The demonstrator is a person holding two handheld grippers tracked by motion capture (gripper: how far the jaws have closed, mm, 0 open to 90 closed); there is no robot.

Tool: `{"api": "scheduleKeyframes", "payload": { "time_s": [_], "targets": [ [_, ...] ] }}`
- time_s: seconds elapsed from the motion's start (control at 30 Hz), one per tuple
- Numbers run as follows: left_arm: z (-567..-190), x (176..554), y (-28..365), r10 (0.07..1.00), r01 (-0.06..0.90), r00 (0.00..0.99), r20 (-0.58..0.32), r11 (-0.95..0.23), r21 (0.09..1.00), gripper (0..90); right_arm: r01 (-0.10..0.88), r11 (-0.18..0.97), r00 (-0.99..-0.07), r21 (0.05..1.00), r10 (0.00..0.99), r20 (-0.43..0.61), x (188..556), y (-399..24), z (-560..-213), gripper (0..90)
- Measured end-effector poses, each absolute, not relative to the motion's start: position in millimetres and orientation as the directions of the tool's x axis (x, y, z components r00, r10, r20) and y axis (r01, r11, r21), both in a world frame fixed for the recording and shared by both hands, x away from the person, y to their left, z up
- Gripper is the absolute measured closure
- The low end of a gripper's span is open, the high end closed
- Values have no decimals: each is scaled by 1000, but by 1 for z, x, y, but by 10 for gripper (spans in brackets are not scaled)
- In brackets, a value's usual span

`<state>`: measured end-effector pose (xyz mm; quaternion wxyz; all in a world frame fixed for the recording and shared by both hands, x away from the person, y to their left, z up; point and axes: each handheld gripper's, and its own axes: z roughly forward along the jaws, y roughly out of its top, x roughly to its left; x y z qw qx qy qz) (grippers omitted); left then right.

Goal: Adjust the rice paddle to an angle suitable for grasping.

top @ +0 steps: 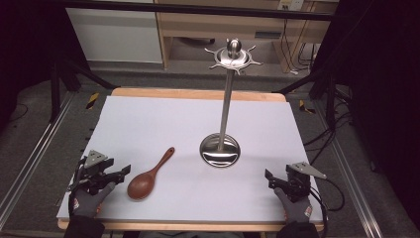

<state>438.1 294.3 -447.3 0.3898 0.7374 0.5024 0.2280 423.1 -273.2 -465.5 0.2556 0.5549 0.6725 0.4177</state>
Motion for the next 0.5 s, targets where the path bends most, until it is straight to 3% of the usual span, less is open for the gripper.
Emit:
{"api": "scheduleKeyframes", "payload": {
  "time_s": [0.5],
  "targets": [
    [-435, 436, 263, 883, 551, 469, -24, -271, 789, 328, 568, 91, -287, 818, 953, 93, 428, -270, -469, 167]
  ]
}}
